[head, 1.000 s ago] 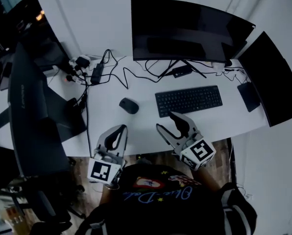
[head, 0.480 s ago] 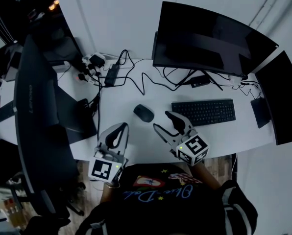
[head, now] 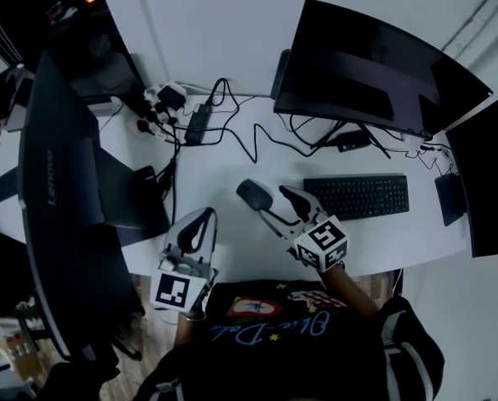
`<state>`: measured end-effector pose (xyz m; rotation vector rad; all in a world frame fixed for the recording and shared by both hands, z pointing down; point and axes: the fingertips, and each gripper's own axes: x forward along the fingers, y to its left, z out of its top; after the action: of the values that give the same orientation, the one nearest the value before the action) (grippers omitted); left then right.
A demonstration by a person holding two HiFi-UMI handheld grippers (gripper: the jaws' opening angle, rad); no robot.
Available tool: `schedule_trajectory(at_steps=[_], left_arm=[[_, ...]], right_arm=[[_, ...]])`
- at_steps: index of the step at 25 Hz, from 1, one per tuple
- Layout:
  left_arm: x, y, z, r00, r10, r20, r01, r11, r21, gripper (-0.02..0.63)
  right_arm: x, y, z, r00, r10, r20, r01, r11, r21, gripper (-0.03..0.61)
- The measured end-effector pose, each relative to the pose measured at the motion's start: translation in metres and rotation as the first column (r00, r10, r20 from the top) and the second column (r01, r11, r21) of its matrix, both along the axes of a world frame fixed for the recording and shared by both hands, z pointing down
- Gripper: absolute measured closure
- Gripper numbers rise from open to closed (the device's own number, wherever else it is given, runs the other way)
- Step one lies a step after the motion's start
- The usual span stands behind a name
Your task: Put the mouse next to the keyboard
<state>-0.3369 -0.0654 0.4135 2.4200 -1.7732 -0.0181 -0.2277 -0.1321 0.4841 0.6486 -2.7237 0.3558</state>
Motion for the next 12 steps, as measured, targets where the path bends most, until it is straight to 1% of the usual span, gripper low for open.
schedule_trajectory(at_steps=[6, 12], left_arm=[[-0.018, -0.008, 0.007, 0.998, -0.055, -0.001, 0.055, 0.998, -0.010, 0.612], [-0.024, -0.015, 0.017, 0.996, -0.089, -0.005, 0.089, 0.995, -0.034, 0.612]], right_arm=[[-0.015, -0.010, 0.037, 0.996, -0.047, -0.077, 0.043, 0.997, -0.060, 0.321], [-0.025, -0.017, 0.079, 0.978, -0.092, -0.188, 0.076, 0.993, -0.091, 0.310]])
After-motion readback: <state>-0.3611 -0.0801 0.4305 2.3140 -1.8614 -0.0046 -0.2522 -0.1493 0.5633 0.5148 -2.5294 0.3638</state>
